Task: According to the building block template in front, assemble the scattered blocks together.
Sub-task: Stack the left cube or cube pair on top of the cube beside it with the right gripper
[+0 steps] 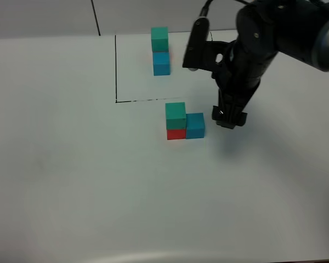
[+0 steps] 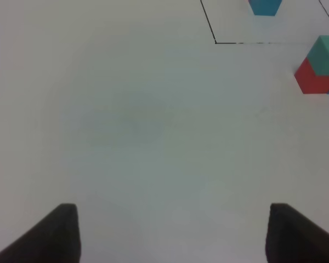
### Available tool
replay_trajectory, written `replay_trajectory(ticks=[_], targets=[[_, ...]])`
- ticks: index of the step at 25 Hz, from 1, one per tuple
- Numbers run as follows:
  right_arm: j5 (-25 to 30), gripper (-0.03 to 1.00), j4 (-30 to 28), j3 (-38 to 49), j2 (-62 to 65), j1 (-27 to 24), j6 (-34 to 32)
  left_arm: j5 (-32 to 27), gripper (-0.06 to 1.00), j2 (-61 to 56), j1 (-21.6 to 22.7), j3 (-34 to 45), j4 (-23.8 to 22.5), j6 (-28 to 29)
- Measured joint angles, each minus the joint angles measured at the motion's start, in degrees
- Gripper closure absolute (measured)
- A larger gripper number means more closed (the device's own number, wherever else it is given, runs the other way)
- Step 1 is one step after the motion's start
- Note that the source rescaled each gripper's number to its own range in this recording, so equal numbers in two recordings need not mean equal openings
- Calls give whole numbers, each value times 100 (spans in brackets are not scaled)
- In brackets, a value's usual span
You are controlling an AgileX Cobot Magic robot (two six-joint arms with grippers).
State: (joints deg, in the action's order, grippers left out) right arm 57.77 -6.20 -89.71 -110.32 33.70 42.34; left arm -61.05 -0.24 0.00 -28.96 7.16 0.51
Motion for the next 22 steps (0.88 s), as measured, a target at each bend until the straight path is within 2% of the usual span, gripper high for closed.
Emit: replay_trajectory(ticks=[5, 10, 14, 22], targets=[[906, 9, 282, -1466, -1022, 213, 499, 0, 44, 0, 0, 0, 0, 0], [1134, 9, 419, -2528, -1833, 325, 610, 0, 44, 0, 0, 0, 0, 0], [1158, 9, 573, -2886, -2258, 332, 720, 0, 44, 0, 0, 0, 0, 0], [1188, 9, 703, -2943, -2679, 343, 743, 0, 44, 0, 0, 0, 0, 0]])
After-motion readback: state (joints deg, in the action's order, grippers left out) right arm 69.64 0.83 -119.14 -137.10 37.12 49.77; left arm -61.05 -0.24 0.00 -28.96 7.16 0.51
